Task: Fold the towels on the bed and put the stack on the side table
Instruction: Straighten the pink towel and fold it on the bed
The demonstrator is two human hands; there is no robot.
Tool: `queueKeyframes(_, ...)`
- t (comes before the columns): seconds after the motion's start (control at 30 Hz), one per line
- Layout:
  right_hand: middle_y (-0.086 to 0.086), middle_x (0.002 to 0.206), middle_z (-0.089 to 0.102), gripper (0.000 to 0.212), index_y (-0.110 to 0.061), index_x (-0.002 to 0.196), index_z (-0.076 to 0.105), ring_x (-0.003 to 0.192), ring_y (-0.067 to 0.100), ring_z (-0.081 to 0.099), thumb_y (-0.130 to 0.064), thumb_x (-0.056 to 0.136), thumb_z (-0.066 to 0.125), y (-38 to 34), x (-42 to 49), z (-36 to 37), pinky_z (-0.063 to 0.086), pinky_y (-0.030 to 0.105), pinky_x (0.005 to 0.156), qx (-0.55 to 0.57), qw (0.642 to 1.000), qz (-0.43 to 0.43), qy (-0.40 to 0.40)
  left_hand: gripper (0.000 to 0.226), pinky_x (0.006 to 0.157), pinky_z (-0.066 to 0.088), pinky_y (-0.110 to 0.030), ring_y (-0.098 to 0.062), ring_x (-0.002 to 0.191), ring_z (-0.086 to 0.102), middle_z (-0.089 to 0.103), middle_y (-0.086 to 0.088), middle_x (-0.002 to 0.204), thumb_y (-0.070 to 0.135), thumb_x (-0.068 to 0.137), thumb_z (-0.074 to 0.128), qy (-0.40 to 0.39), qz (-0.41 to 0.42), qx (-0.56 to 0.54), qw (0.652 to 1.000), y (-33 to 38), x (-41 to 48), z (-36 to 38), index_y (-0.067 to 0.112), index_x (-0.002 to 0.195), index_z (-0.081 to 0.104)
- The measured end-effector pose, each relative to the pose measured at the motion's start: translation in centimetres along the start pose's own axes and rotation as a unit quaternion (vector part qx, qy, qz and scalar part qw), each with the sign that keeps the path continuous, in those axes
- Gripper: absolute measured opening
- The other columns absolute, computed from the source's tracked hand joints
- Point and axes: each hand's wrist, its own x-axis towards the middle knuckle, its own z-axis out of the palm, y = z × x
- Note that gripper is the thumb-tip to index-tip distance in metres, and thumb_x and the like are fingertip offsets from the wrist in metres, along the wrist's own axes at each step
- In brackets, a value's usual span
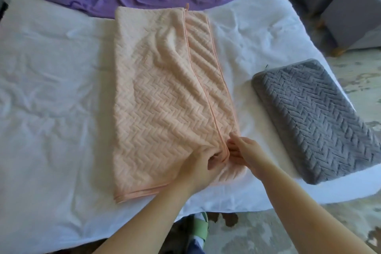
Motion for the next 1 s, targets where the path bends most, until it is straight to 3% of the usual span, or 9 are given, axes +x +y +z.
queueKeyframes(0.07, 0.002, 0.081, 0.074, 0.041, -0.015, 0.087, 0.072, 0.079, 0.021, 0.070, -0.054, 0.077, 0.068, 0.0, 0.1, 0.4, 0.057, 0.035, 0.076, -0.091, 0.996, -0.024, -0.004, 0.032, 0.090, 0.049, -0.025, -0.006, 0.102, 0.057, 0.064, 0.009, 0.109, 0.040, 0.083, 0.059, 0.085, 0.007, 0.048, 0.995, -0.8, -0.4, -1.3, 0.023, 0.110, 0.066)
queueKeyframes(0.2, -0.002, 0.082, 0.067, 0.019, -0.020, 0.087, 0.066, 0.071, 0.014, 0.062, -0.034, 0.076, 0.074, -0.2, 0.0, 1.2, 0.048, 0.025, 0.061, -0.220, 0.974, -0.059, 0.002, 0.036, 0.098, 0.043, -0.038, -0.026, 0.115, 0.052, 0.060, -0.004, 0.122, 0.027, 0.082, 0.069, 0.171, 0.006, 0.203, 0.964, -2.8, -1.2, -4.4, 0.018, 0.116, 0.066)
queueKeyframes(0.33, 0.004, 0.089, 0.068, 0.009, -0.019, 0.085, 0.065, 0.081, 0.021, 0.062, -0.021, 0.082, 0.073, 0.2, -0.9, -0.3, 0.052, 0.036, 0.076, -0.161, 0.983, -0.083, 0.023, 0.059, 0.115, 0.019, -0.046, -0.026, 0.141, 0.021, 0.024, 0.000, 0.157, 0.054, 0.084, 0.057, 0.111, -0.038, 0.311, 0.943, -4.9, -1.9, -5.5, 0.036, 0.139, 0.045)
queueKeyframes(0.43, 0.008, 0.085, 0.067, 0.008, -0.015, 0.086, 0.065, 0.071, 0.018, 0.061, -0.016, 0.083, 0.073, 1.4, -2.1, -3.0, 0.052, 0.031, 0.067, -0.109, 0.988, -0.093, 0.058, 0.072, 0.114, -0.005, -0.041, -0.018, 0.146, -0.006, -0.004, 0.007, 0.161, 0.076, 0.080, 0.032, 0.055, -0.060, 0.364, 0.928, -6.7, -2.7, -5.4, 0.053, 0.145, 0.013)
queueKeyframes(0.57, 0.004, 0.086, 0.067, 0.013, -0.013, 0.094, 0.065, 0.070, 0.014, 0.059, -0.020, 0.085, 0.071, 3.3, -3.2, -3.4, 0.048, 0.018, 0.055, -0.156, 0.984, -0.068, 0.057, 0.075, 0.115, -0.013, -0.042, -0.010, 0.143, -0.026, -0.024, 0.012, 0.157, 0.081, 0.077, 0.015, 0.013, -0.046, 0.391, 0.919, -8.9, -4.9, -5.0, 0.058, 0.135, -0.028)
queueKeyframes(0.7, -0.002, 0.086, 0.066, 0.017, -0.016, 0.095, 0.065, 0.073, 0.013, 0.059, -0.027, 0.085, 0.071, 2.8, -3.2, -1.9, 0.045, 0.024, 0.058, -0.196, 0.970, -0.092, 0.112, 0.071, 0.115, -0.016, -0.038, -0.010, 0.143, -0.025, -0.023, 0.013, 0.156, 0.078, 0.082, 0.013, 0.030, -0.034, 0.395, 0.917, -9.9, -6.4, -6.0, 0.054, 0.138, -0.023)
queueKeyframes(0.83, -0.007, 0.097, 0.064, 0.026, -0.022, 0.108, 0.061, 0.087, 0.015, 0.061, -0.038, 0.087, 0.064, 0.9, -2.6, -0.4, 0.053, 0.038, 0.079, -0.232, 0.954, -0.118, 0.148, 0.068, 0.115, -0.012, -0.037, -0.012, 0.146, -0.014, -0.012, 0.010, 0.160, 0.069, 0.089, 0.027, 0.066, -0.057, 0.365, 0.927, -9.3, -5.9, -7.9, 0.046, 0.149, 0.005)
queueKeyframes(0.9, -0.005, 0.100, 0.063, 0.030, -0.019, 0.114, 0.060, 0.090, 0.017, 0.060, -0.034, 0.088, 0.063, -0.3, -1.9, 0.5, 0.052, 0.040, 0.084, -0.232, 0.954, -0.121, 0.144, 0.067, 0.115, -0.012, -0.035, -0.013, 0.147, -0.013, -0.010, 0.009, 0.160, 0.065, 0.091, 0.030, 0.075, -0.076, 0.360, 0.927, -9.2, -5.0, -9.0, 0.043, 0.150, 0.007)
queueKeyframes(1.0, -0.003, 0.092, 0.066, 0.027, -0.015, 0.111, 0.060, 0.077, 0.014, 0.062, -0.030, 0.088, 0.062, -2.6, -0.3, 1.5, 0.051, 0.028, 0.067, -0.213, 0.960, -0.115, 0.144, 0.066, 0.118, -0.007, -0.039, -0.016, 0.147, -0.011, -0.010, 0.006, 0.161, 0.063, 0.092, 0.027, 0.070, -0.096, 0.367, 0.923, -9.1, -2.9, -10.7, 0.041, 0.151, 0.006)
